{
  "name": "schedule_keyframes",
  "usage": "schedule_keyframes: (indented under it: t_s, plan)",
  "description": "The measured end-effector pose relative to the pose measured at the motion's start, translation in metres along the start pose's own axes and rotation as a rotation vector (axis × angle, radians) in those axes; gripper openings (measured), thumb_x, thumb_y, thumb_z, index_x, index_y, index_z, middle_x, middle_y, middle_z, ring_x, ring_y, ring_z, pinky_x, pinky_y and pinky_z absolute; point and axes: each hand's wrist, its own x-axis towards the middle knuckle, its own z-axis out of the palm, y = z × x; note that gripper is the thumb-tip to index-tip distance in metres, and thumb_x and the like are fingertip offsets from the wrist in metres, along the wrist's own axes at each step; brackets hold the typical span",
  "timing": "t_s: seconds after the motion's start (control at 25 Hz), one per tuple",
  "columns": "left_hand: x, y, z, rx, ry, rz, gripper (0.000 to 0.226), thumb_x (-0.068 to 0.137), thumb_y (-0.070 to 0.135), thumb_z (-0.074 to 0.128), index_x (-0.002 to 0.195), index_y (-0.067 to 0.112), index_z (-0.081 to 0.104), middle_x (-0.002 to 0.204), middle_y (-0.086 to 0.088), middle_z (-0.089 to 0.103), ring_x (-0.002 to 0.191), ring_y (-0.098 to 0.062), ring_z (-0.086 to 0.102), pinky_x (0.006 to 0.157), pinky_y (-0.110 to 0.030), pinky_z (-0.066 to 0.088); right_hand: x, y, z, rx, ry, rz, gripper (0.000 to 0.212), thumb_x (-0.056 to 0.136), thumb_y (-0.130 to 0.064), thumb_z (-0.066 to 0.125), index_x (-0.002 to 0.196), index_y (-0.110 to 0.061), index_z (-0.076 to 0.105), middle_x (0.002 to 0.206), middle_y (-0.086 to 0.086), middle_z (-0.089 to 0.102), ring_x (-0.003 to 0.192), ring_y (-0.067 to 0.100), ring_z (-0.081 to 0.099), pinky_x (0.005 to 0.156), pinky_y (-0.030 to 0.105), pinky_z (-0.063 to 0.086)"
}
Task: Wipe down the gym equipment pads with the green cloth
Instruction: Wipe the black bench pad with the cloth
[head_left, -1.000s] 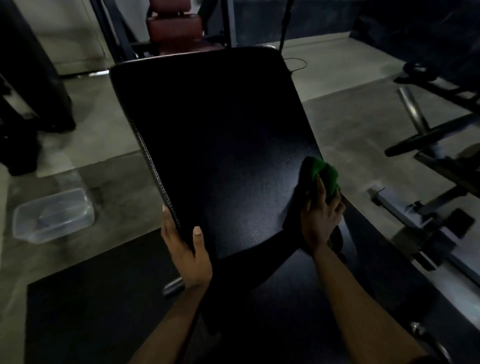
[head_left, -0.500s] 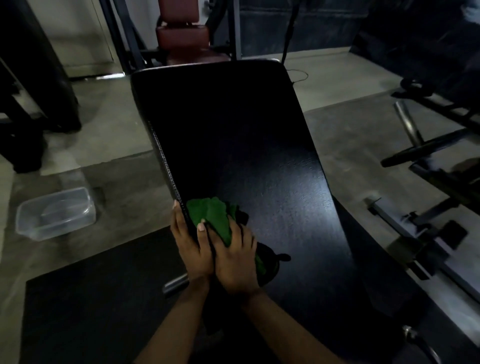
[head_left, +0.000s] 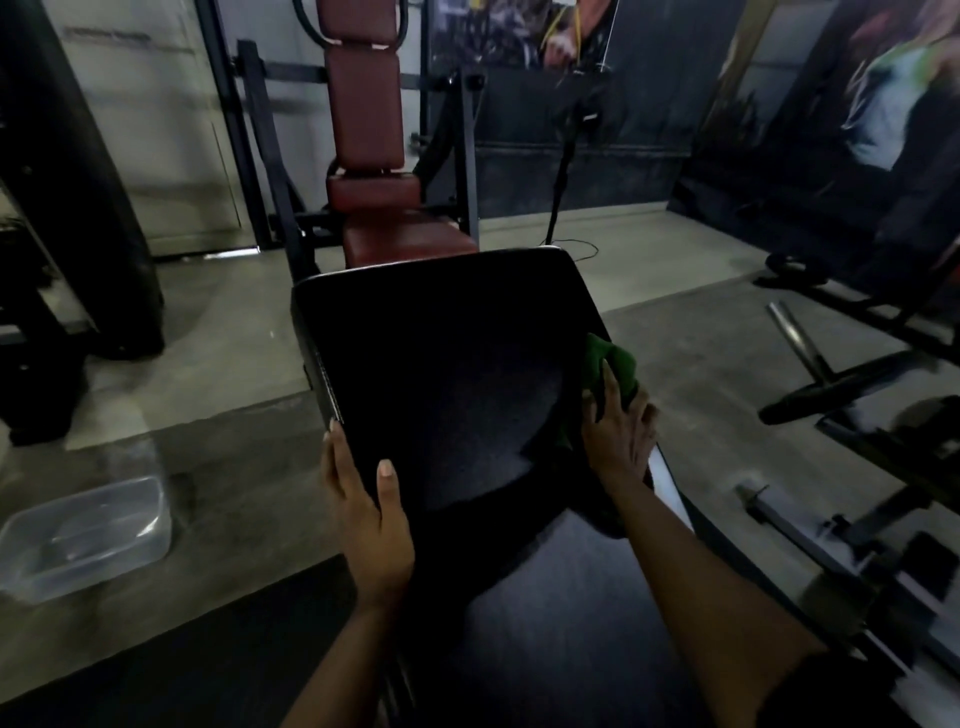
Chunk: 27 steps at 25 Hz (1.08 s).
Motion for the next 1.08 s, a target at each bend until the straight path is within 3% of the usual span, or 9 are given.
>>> schedule_keyframes:
  t_s: [0.08, 0.16, 0.24, 0.36, 0.56, 0.64, 0.8, 0.96, 1.08]
  plan:
    - [0.0, -0.009, 0.002, 0.012, -0.006, 0.006, 0.065, 0.088, 0.051, 0.026, 0.146, 0.025, 0.017, 0.154, 0.0, 0.018, 0.138, 0.003, 0.016, 0.109, -0.011, 0.016, -0.003, -0.011, 0.011, -0.054, 0.075, -0.014, 0.048, 0.095, -0.039, 0.04, 0.142, -0.032, 0.032, 0.142, 0.024, 0.034, 0.125, 0.044, 0.035, 0.105, 0.052, 0.029]
    - [0.0, -0.013, 0.002, 0.011, -0.003, 0.001, 0.064, 0.088, 0.054, 0.026, 0.146, 0.028, 0.017, 0.154, 0.0, 0.018, 0.139, 0.0, 0.017, 0.112, -0.02, 0.017, -0.02, -0.032, 0.015, -0.075, 0.174, -0.167, 0.045, 0.091, -0.039, 0.04, 0.135, -0.029, 0.044, 0.129, 0.027, 0.049, 0.11, 0.044, 0.05, 0.092, 0.05, 0.043]
    - [0.001, -0.011, 0.001, 0.002, -0.002, 0.014, 0.066, 0.088, 0.064, 0.022, 0.144, 0.031, 0.016, 0.154, -0.002, 0.02, 0.14, -0.003, 0.017, 0.113, -0.018, 0.015, -0.052, -0.057, 0.017, -0.057, 0.164, -0.324, 0.046, 0.088, -0.041, 0.039, 0.133, -0.034, 0.045, 0.123, 0.023, 0.055, 0.103, 0.039, 0.054, 0.085, 0.046, 0.047]
    - [0.003, -0.009, -0.001, -0.011, -0.011, 0.046, 0.071, 0.086, 0.069, 0.017, 0.142, 0.026, 0.017, 0.153, -0.008, 0.021, 0.138, -0.004, 0.018, 0.109, -0.003, 0.012, -0.118, -0.09, 0.017, -0.052, 0.059, -0.643, 0.049, 0.088, -0.042, 0.039, 0.136, -0.039, 0.034, 0.129, 0.011, 0.048, 0.106, 0.026, 0.043, 0.083, 0.041, 0.046]
    - [0.005, -0.01, -0.003, -0.088, -0.042, 0.022, 0.088, 0.085, 0.071, 0.017, 0.141, 0.004, 0.029, 0.145, -0.02, 0.033, 0.133, -0.021, 0.032, 0.105, -0.009, 0.024, -0.111, -0.106, 0.013, -0.071, -0.05, -1.111, 0.051, 0.089, -0.041, 0.04, 0.139, -0.044, 0.028, 0.135, 0.002, 0.037, 0.11, 0.022, 0.039, 0.083, 0.04, 0.046]
    - [0.005, -0.011, -0.003, -0.08, -0.034, 0.001, 0.088, 0.083, 0.074, 0.017, 0.143, 0.01, 0.027, 0.148, -0.014, 0.031, 0.135, -0.017, 0.03, 0.106, -0.01, 0.025, -0.09, -0.136, 0.016, -0.042, -0.075, -1.143, 0.049, 0.087, -0.041, 0.039, 0.136, -0.045, 0.033, 0.136, 0.003, 0.043, 0.113, 0.023, 0.038, 0.085, 0.039, 0.04]
    - [0.004, -0.012, -0.002, -0.068, -0.013, -0.023, 0.067, 0.081, 0.075, 0.02, 0.139, 0.041, 0.018, 0.152, 0.005, 0.024, 0.14, -0.005, 0.022, 0.112, -0.028, 0.021, -0.051, -0.184, 0.023, -0.018, -0.059, -1.127, 0.05, 0.081, -0.045, 0.041, 0.13, -0.047, 0.042, 0.132, 0.001, 0.048, 0.113, 0.022, 0.038, 0.084, 0.037, 0.037]
    - [0.003, -0.01, -0.004, 0.024, -0.021, 0.012, 0.064, 0.083, 0.073, 0.018, 0.139, 0.044, 0.012, 0.151, 0.017, 0.018, 0.137, 0.012, 0.015, 0.109, -0.004, 0.013, -0.004, -0.192, 0.025, 0.039, 0.009, -0.967, 0.045, 0.08, -0.04, 0.044, 0.125, -0.046, 0.049, 0.129, 0.001, 0.052, 0.11, 0.023, 0.043, 0.082, 0.037, 0.04]
    - [0.003, -0.007, -0.004, 0.027, -0.036, -0.007, 0.064, 0.08, 0.076, 0.018, 0.138, 0.05, 0.009, 0.146, 0.034, 0.01, 0.136, 0.016, 0.01, 0.106, 0.001, 0.011, 0.037, -0.181, 0.025, -0.003, 0.052, -0.853, 0.045, 0.08, -0.038, 0.042, 0.123, -0.042, 0.053, 0.124, 0.007, 0.056, 0.105, 0.031, 0.05, 0.078, 0.04, 0.044]
